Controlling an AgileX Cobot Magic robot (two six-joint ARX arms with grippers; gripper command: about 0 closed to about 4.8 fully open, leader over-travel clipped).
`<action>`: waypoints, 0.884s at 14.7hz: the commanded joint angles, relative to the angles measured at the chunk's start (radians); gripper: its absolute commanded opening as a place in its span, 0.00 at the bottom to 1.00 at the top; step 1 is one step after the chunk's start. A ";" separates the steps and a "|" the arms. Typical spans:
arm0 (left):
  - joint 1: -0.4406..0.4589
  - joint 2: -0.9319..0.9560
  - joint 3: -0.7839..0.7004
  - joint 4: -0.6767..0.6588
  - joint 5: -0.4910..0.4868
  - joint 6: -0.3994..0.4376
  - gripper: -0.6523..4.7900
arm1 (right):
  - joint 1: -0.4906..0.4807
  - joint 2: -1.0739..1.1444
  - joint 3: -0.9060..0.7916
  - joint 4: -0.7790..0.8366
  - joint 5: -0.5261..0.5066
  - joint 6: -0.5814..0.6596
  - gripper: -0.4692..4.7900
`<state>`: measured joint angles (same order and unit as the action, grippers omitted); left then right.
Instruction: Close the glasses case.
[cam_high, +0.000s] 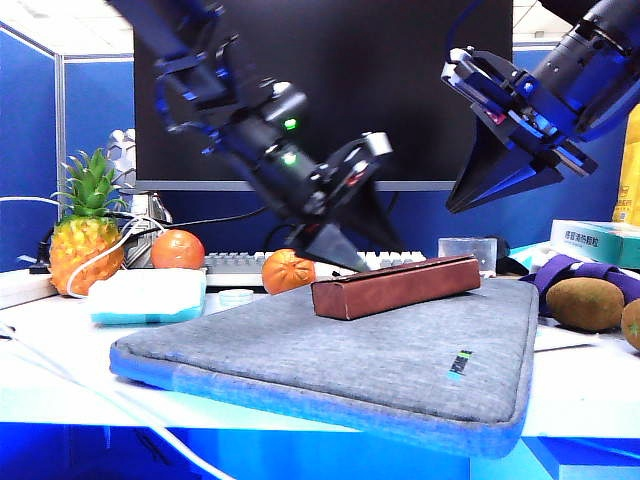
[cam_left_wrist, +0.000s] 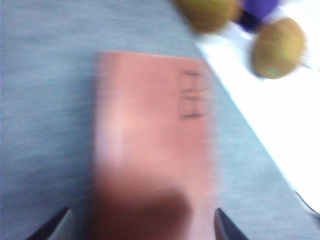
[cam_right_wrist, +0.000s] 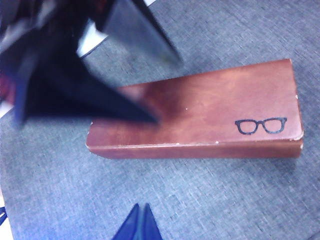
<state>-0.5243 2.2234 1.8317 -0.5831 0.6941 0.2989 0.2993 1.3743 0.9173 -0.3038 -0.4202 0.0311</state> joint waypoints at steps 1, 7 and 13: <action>-0.033 -0.004 0.064 -0.084 0.045 0.025 0.80 | 0.000 -0.002 0.005 0.016 -0.004 -0.007 0.09; -0.035 -0.172 0.224 -0.133 -0.557 0.183 0.80 | -0.047 -0.007 0.015 0.100 0.000 -0.030 0.09; 0.023 -0.612 0.166 -0.255 -0.627 0.172 0.79 | -0.217 -0.171 0.024 0.188 -0.115 0.024 0.09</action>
<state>-0.5037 1.6505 2.0209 -0.8154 0.1169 0.4713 0.1028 1.2434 0.9363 -0.1490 -0.5209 0.0483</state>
